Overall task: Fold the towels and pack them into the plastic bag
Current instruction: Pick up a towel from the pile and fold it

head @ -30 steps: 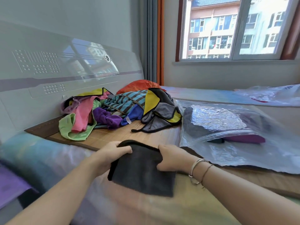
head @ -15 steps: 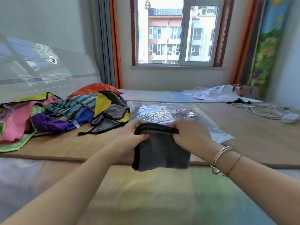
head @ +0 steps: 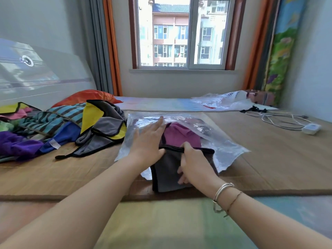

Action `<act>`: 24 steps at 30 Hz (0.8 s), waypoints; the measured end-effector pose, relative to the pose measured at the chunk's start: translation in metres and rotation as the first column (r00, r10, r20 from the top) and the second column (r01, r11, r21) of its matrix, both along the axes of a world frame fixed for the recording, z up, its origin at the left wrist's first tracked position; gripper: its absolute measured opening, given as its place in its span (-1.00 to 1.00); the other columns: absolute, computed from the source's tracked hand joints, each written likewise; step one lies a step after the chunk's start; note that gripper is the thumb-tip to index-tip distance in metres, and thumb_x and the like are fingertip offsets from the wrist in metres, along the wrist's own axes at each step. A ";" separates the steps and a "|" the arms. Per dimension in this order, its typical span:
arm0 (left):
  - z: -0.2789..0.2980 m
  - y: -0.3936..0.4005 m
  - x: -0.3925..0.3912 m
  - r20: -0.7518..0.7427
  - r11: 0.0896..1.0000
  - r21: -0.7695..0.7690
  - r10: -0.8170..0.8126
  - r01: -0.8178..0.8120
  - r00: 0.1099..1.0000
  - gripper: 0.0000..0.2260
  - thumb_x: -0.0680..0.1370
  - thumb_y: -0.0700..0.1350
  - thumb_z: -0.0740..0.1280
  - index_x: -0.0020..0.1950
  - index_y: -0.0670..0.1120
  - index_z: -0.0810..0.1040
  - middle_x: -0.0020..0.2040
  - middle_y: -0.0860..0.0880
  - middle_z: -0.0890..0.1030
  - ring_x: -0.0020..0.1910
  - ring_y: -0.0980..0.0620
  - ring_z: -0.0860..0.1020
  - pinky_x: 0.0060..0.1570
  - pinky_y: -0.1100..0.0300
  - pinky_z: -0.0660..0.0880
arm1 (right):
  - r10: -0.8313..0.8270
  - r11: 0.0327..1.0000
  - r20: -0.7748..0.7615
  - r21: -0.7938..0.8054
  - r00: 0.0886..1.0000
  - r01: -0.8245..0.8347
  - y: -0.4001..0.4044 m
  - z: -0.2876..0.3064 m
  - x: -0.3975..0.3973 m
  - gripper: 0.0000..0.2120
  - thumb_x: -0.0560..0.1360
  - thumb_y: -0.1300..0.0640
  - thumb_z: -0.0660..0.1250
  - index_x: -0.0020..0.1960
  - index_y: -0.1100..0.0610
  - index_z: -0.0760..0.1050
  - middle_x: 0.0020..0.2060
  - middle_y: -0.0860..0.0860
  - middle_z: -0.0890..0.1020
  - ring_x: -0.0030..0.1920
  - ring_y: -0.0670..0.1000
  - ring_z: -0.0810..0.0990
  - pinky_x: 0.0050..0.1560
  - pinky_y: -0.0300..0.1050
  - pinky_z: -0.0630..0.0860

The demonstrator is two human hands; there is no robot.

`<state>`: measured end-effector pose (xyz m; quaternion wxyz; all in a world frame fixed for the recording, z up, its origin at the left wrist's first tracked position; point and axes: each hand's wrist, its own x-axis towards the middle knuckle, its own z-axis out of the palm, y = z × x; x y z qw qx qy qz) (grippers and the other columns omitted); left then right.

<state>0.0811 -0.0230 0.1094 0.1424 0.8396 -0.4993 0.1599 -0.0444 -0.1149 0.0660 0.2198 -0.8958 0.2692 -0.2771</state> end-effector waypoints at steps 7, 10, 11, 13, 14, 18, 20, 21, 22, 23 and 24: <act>0.007 -0.013 0.006 0.029 0.979 -0.203 0.000 0.006 1.000 -0.34 0.52 -0.12 0.34 0.56 0.03 0.12 0.58 0.14 0.08 0.52 0.08 0.13 0.51 -0.14 -0.06 | -0.215 0.970 0.160 -0.077 0.964 0.229 -0.052 0.010 0.053 -0.67 0.62 0.20 0.07 0.37 0.24 0.23 -0.03 0.23 0.64 -0.02 0.24 0.63 -0.20 -0.09 0.41; 0.004 -0.016 0.010 0.050 0.971 -0.236 -0.015 0.026 0.999 -0.35 0.53 -0.24 0.27 0.56 0.05 0.12 0.58 0.16 0.05 0.51 0.07 0.14 0.51 -0.11 -0.07 | -0.266 0.962 0.017 -0.051 0.964 0.267 -0.084 0.012 0.059 -0.55 0.60 0.27 0.10 0.45 0.35 0.12 0.09 0.31 0.60 0.09 0.27 0.58 -0.13 -0.06 0.38; 0.005 -0.018 0.011 0.069 0.972 -0.233 -0.020 0.036 0.997 -0.35 0.52 -0.26 0.26 0.56 0.06 0.12 0.58 0.15 0.03 0.51 0.05 0.13 0.51 -0.10 -0.07 | -0.245 0.969 -0.021 -0.018 0.969 0.245 -0.094 0.012 0.062 -0.59 0.58 0.27 0.11 0.41 0.34 0.20 0.10 0.31 0.58 0.10 0.27 0.57 -0.10 -0.05 0.37; 0.008 -0.026 0.014 0.103 0.977 -0.204 -0.045 0.065 0.994 -0.36 0.51 -0.30 0.25 0.53 0.09 0.18 0.58 0.11 -0.04 0.52 0.01 0.10 0.51 -0.10 -0.08 | -0.232 0.973 -0.051 -0.035 0.971 0.230 -0.109 0.010 0.067 -0.72 0.57 0.26 0.13 0.25 0.31 0.35 0.06 0.28 0.58 0.08 0.26 0.55 -0.10 -0.06 0.33; 0.011 -0.031 0.014 0.110 0.979 -0.190 -0.061 0.081 0.992 -0.35 0.50 -0.32 0.25 0.52 0.10 0.21 0.59 0.10 -0.07 0.53 -0.01 0.07 0.51 -0.10 -0.10 | -0.235 0.970 -0.033 -0.077 0.972 0.232 -0.117 0.010 0.071 -0.77 0.57 0.24 0.14 0.19 0.30 0.39 0.02 0.25 0.58 0.06 0.25 0.55 -0.09 -0.07 0.35; 0.020 -0.054 0.018 0.064 0.963 -0.223 -0.139 0.150 0.988 -0.30 0.46 -0.40 0.22 0.54 0.04 0.18 0.59 0.12 -0.01 0.53 0.03 0.13 0.51 0.01 0.05 | -0.105 0.993 0.036 -0.056 0.994 0.107 -0.143 0.008 0.090 -0.81 0.56 0.17 0.15 0.15 0.18 0.37 -0.07 0.15 0.64 -0.05 0.20 0.59 -0.03 0.01 0.49; 0.021 -0.061 0.022 0.005 0.944 -0.282 -0.177 0.171 0.984 -0.27 0.42 -0.45 0.19 0.54 0.00 0.21 0.57 0.14 0.11 0.50 0.02 0.24 0.42 0.06 0.27 | -0.047 0.999 0.047 -0.003 0.998 0.048 -0.154 0.008 0.096 -0.76 0.58 0.14 0.15 0.24 0.11 0.31 -0.11 0.12 0.66 -0.06 0.19 0.61 0.02 0.07 0.51; 0.021 -0.063 0.025 -0.021 0.935 -0.307 -0.191 0.175 0.981 -0.27 0.41 -0.47 0.18 0.54 -0.01 0.23 0.56 0.15 0.16 0.48 0.01 0.28 0.36 0.05 0.35 | -0.012 1.000 0.049 0.013 0.999 0.011 -0.156 0.007 0.098 -0.67 0.59 0.13 0.16 0.34 0.08 0.25 -0.14 0.11 0.65 -0.08 0.17 0.61 0.02 0.10 0.52; 0.021 -0.064 0.027 -0.037 0.928 -0.325 -0.202 0.179 0.979 -0.26 0.40 -0.48 0.17 0.53 -0.01 0.25 0.54 0.16 0.19 0.46 0.00 0.31 0.32 0.04 0.40 | 0.032 0.999 0.040 0.011 0.999 -0.032 -0.157 0.003 0.099 -0.54 0.59 0.12 0.18 0.45 0.03 0.14 -0.14 0.10 0.63 -0.08 0.16 0.61 0.03 0.12 0.52; 0.021 -0.065 0.029 -0.043 0.923 -0.337 -0.210 0.184 0.977 -0.26 0.39 -0.49 0.17 0.53 0.00 0.26 0.54 0.17 0.21 0.45 0.00 0.33 0.30 0.03 0.42 | 0.058 0.998 -0.006 -0.019 0.998 -0.058 -0.158 -0.002 0.099 -0.41 0.58 0.12 0.21 0.52 -0.01 0.01 -0.09 0.10 0.60 -0.02 0.15 0.58 0.07 0.14 0.50; 0.020 -0.065 0.030 -0.045 0.919 -0.344 -0.220 0.191 0.975 -0.25 0.38 -0.49 0.15 0.52 0.00 0.28 0.53 0.17 0.23 0.45 0.01 0.33 0.29 0.03 0.43 | 0.046 0.994 -0.090 -0.092 0.995 -0.054 -0.157 -0.009 0.099 -0.31 0.57 0.10 0.24 0.56 -0.04 -0.09 0.03 0.10 0.55 0.11 0.15 0.53 0.15 0.16 0.46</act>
